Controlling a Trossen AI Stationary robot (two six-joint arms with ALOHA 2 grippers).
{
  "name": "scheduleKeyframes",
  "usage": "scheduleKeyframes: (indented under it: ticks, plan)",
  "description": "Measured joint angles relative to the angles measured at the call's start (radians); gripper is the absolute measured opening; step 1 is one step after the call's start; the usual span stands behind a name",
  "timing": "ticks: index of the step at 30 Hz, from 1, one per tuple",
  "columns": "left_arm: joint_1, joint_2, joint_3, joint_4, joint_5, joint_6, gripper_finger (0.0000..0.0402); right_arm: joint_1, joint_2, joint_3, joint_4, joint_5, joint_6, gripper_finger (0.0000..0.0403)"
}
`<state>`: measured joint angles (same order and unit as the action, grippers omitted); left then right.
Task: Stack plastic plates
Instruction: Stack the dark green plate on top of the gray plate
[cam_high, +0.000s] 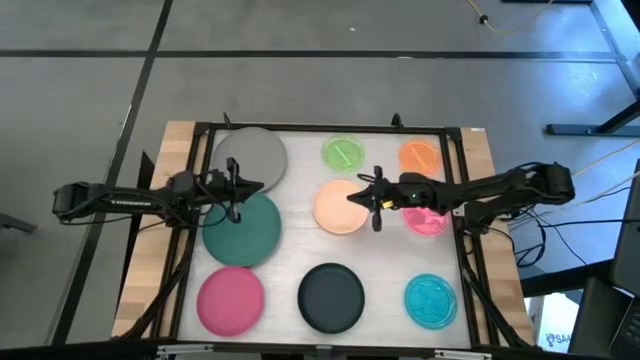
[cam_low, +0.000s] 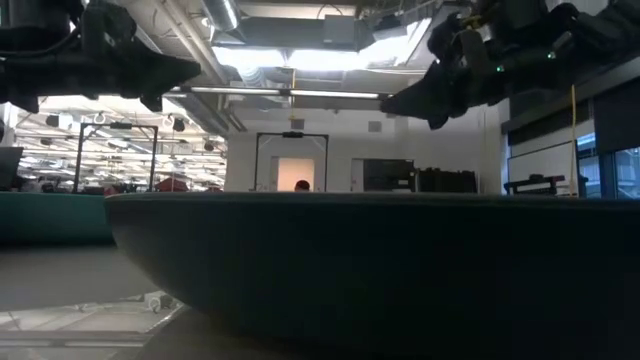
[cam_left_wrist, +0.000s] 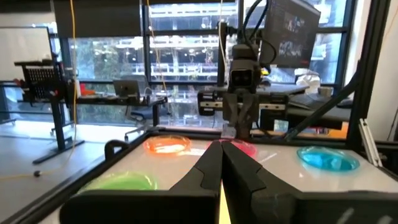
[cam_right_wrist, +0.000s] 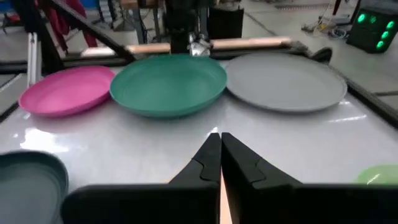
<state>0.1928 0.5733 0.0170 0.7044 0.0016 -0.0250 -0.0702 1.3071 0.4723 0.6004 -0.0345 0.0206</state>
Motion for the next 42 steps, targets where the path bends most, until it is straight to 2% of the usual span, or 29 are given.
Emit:
scheduleKeyframes:
  ticks: [6, 11, 14, 19, 30, 33, 38, 42]
  plan:
    - [0.000, 0.043, 0.017, -0.032, -0.046, 0.000, 0.0001, -0.001, 0.110, 0.087, -0.002, 0.001, 0.001, 0.0005]
    - [0.000, 0.108, 0.127, -0.232, -0.100, 0.007, 0.0001, -0.001, 0.198, 0.171, -0.038, -0.001, -0.001, 0.0005]
    - [0.000, 0.171, 0.207, -0.375, -0.178, 0.030, 0.0001, -0.001, 0.228, 0.191, -0.071, -0.001, -0.012, 0.0005]
    - [0.004, 0.313, 0.310, -0.461, -0.258, 0.062, 0.0001, -0.001, 0.237, 0.176, -0.087, 0.004, -0.056, 0.0005]
    - [0.036, 0.656, 0.585, -0.700, -0.280, 0.052, 0.0001, -0.002, 0.236, 0.144, -0.080, 0.035, -0.229, 0.0005]
    - [0.031, 0.729, 0.665, -0.835, -0.272, 0.034, 0.0001, 0.004, 0.236, 0.134, -0.082, 0.002, -0.246, 0.0005]
    - [0.001, 0.781, 0.785, -1.069, -0.271, 0.038, 0.0001, 0.065, 0.236, 0.120, -0.091, -0.010, -0.315, 0.0005]
    - [-0.013, 0.782, 0.827, -1.069, -0.271, 0.036, 0.0001, 0.123, 0.236, 0.120, -0.103, -0.011, -0.344, 0.0005]
